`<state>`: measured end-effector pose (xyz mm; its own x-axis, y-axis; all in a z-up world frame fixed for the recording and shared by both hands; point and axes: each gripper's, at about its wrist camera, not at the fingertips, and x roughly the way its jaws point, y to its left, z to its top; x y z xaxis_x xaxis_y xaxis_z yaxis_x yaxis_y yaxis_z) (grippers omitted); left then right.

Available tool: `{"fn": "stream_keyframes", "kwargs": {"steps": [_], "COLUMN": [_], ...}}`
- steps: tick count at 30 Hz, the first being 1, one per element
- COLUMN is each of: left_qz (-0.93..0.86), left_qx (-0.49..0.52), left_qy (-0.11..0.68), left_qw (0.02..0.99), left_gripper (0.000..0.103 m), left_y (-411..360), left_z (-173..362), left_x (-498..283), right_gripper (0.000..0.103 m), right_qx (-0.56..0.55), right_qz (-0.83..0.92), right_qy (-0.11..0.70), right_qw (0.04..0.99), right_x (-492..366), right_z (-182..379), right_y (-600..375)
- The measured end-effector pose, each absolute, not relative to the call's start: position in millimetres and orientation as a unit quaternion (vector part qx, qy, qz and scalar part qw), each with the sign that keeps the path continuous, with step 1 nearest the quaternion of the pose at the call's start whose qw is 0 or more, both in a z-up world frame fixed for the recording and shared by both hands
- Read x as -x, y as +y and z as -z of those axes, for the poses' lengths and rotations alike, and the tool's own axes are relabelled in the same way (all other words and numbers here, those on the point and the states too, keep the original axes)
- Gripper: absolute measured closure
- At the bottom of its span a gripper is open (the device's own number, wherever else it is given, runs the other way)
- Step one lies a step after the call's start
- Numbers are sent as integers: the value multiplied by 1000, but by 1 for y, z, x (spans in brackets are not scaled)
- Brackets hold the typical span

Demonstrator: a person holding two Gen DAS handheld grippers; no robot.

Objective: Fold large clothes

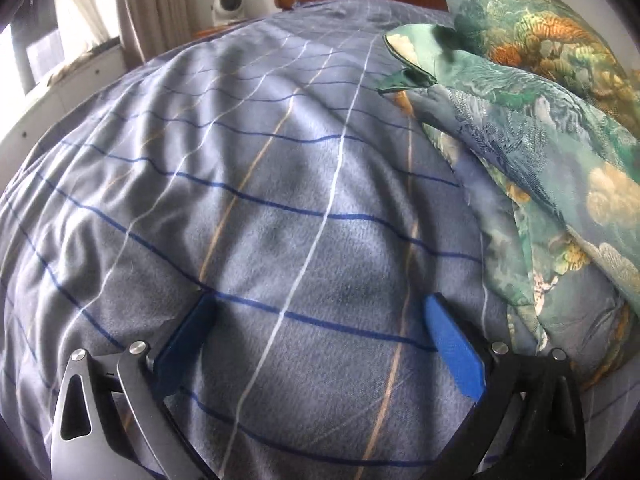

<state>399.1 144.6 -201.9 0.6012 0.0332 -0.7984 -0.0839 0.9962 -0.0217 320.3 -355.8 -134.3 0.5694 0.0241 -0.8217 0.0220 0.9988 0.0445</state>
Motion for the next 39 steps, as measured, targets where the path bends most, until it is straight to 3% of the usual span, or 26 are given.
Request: {"fn": "stream_keyframes", "kwargs": {"steps": [39], "left_qz": [-37], "left_qx": [27], "left_qy": [436], "left_qw": [899], "left_gripper": [0], "left_y": [141], "left_z": [201], "left_x": [-398], "right_gripper": [0], "right_qx": [-20], "right_qz": [2], "right_qy": [464], "right_qw": [886], "right_x": [-323], "right_z": [137], "right_y": [-353]}}
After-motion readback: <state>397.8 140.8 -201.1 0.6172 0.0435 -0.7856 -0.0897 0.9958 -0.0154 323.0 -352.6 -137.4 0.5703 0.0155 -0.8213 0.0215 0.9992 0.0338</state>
